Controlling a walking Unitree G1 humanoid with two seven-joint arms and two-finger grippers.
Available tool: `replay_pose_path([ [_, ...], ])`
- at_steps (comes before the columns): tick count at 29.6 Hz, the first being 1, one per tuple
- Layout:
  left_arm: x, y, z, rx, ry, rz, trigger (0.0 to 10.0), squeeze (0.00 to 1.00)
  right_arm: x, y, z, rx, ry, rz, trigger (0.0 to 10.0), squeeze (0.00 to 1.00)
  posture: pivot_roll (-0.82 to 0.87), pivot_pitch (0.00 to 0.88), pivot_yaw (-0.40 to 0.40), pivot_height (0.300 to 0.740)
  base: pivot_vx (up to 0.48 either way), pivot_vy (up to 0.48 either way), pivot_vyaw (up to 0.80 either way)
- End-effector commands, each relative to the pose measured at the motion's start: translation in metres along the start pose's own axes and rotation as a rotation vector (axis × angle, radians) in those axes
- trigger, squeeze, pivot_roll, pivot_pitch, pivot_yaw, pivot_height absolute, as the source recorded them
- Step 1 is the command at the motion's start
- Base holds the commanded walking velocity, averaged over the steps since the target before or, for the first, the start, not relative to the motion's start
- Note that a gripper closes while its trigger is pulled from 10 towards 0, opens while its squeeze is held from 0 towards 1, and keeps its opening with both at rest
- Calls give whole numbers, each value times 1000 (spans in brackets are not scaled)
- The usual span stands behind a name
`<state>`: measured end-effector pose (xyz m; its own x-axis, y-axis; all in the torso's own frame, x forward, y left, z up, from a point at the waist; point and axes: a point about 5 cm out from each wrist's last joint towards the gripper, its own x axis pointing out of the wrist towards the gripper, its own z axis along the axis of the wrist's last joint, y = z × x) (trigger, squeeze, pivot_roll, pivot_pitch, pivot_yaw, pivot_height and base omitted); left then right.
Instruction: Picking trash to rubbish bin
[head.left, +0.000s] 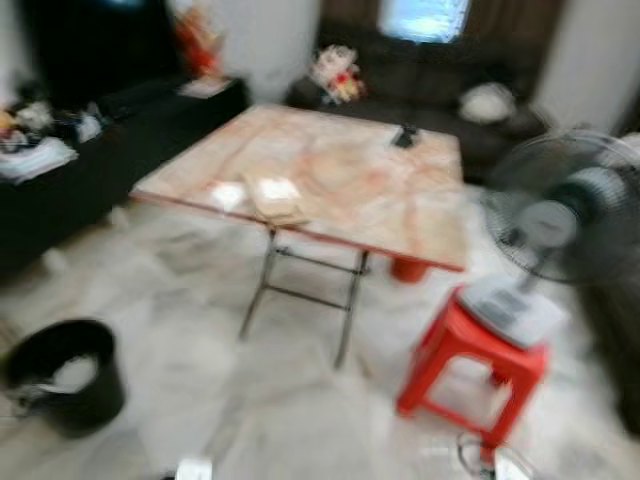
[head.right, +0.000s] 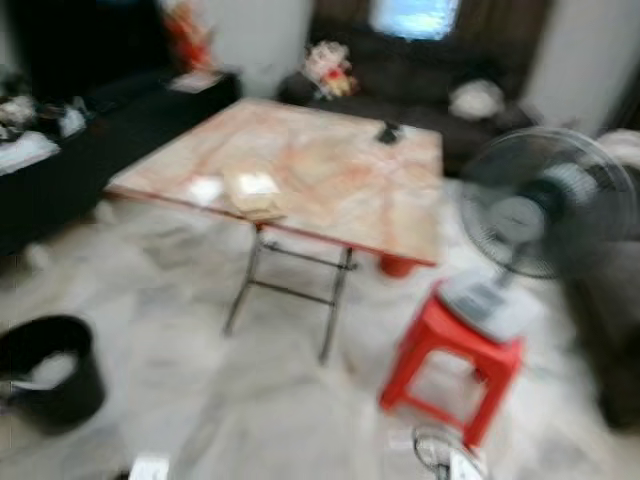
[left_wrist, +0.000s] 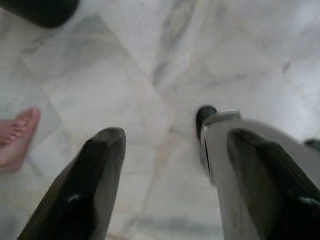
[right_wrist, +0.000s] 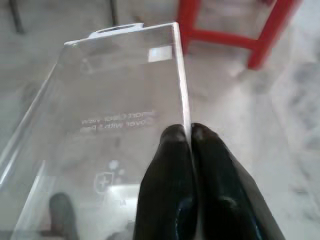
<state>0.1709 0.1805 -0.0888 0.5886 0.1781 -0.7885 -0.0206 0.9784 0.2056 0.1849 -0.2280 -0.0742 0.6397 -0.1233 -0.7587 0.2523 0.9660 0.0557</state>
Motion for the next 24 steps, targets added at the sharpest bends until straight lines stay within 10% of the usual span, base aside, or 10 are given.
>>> replay_pose_path([
  [1,3,3,14,6,-33,2,10000,0,1,1,4,-14,-1,3,10000,0,-93,40,-84,740,0,0,0],
  [24,0,-1,1,42,2,-20,10000,0,2,6,5,-29,3,8,10000,0,-90,0,-75,740,0,0,596],
])
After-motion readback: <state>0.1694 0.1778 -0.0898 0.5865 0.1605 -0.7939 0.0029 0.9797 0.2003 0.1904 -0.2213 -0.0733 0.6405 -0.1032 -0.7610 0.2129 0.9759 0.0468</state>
